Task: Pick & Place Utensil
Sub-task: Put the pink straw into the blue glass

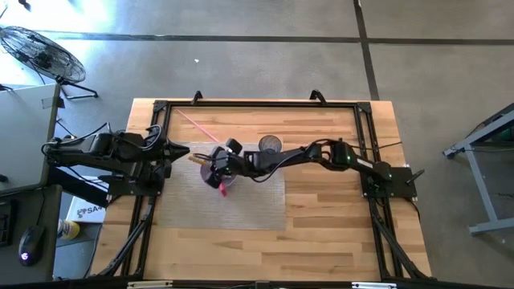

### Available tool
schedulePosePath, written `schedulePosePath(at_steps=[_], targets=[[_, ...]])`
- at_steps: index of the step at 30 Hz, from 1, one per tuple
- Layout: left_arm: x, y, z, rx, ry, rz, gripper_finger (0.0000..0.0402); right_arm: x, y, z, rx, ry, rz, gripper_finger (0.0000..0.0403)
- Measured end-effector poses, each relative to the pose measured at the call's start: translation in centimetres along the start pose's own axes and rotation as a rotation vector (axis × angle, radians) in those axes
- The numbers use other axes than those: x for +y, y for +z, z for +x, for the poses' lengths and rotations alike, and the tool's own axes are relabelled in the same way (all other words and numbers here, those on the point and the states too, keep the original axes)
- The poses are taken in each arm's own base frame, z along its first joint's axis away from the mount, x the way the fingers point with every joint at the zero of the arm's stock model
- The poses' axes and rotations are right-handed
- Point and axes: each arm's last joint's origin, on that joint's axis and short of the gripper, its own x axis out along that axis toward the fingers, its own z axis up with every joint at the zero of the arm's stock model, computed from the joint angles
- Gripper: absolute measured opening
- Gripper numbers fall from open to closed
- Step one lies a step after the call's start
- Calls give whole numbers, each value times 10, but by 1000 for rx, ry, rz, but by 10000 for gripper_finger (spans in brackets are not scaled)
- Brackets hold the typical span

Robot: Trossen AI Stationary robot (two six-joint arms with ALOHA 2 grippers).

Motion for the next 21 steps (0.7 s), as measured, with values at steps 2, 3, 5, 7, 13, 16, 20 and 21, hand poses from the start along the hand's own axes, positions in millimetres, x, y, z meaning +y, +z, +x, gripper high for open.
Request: schedulePosePath(at_steps=[2, 3, 5, 7, 13, 16, 20, 21], targets=[[0, 0, 0, 0, 0, 0, 35, -2, 1, 1, -1, -3, 2, 126], [0, 0, 0, 0, 0, 0, 34, -3, 1, 1, -3, -8, 3, 129], [0, 0, 0, 1, 0, 0, 34, -4, 2, 1, -12, -25, 2, 132], [0, 0, 0, 1, 0, 1, 34, -2, 5, -3, -16, -25, -20, 133], [0, 0, 0, 0, 5, 2, 34, 8, 40, -46, -17, -4, -74, 124], [2, 1, 0, -31, 64, 2, 34, 13, 46, -72, 60, -9, -123, 115], [3, 2, 1, -59, 132, 18, 34, 28, 46, -111, 154, -57, -204, 101], [3, 2, 2, -62, 148, 30, 35, 33, 44, -121, 177, -77, -226, 98]])
